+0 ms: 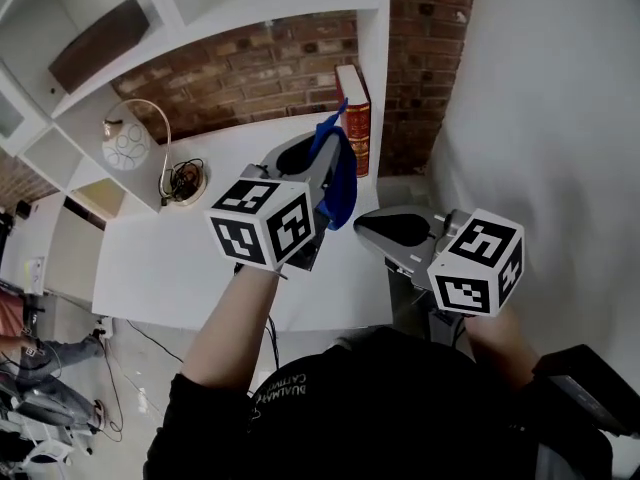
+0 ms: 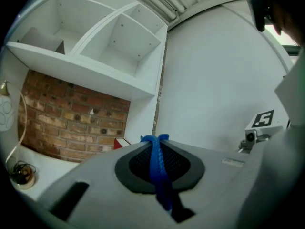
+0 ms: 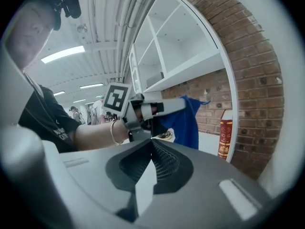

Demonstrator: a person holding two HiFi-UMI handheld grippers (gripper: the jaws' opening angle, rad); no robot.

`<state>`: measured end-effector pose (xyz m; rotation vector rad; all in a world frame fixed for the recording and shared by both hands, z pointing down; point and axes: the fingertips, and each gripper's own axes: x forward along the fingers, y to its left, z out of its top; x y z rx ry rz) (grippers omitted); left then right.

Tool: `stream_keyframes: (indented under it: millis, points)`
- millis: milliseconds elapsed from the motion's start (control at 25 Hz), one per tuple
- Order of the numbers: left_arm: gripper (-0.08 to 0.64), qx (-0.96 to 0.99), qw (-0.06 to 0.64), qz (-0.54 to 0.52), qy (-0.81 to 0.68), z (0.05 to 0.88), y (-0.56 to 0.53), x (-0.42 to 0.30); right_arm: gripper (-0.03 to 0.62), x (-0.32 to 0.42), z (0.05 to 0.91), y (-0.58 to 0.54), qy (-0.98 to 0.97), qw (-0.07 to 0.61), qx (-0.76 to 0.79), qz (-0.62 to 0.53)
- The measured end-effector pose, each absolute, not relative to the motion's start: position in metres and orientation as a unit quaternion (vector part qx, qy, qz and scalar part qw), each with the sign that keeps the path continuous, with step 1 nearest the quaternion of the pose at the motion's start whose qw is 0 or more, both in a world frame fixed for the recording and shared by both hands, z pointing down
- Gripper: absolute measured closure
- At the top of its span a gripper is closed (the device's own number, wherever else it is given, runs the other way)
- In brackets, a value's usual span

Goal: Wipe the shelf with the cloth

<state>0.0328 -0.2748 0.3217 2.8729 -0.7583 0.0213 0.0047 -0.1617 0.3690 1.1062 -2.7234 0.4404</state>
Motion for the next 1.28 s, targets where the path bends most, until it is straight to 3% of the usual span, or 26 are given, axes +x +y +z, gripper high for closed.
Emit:
stream_keyframes:
  millis: [520, 960, 1280]
  points:
    - [0.537, 0.962, 0.121, 0.053, -0.240, 0.388, -0.143, 0.001, 0.584, 0.021, 0.374, -0.096, -0.909, -0.024, 0.371, 0.189]
    - [0.537, 0.936, 0.173, 0.046, -0.302, 0.438, -0.040, -0.041, 0.584, -0.006, 0.415, -0.007, -0.923, -0.031, 0.343, 0.170]
    - [0.537, 0.934, 0.164, 0.033, -0.314, 0.433, -0.010, -0.099, 0.584, -0.043, 0.424, 0.021, -0.916, -0.027, 0.356, 0.183]
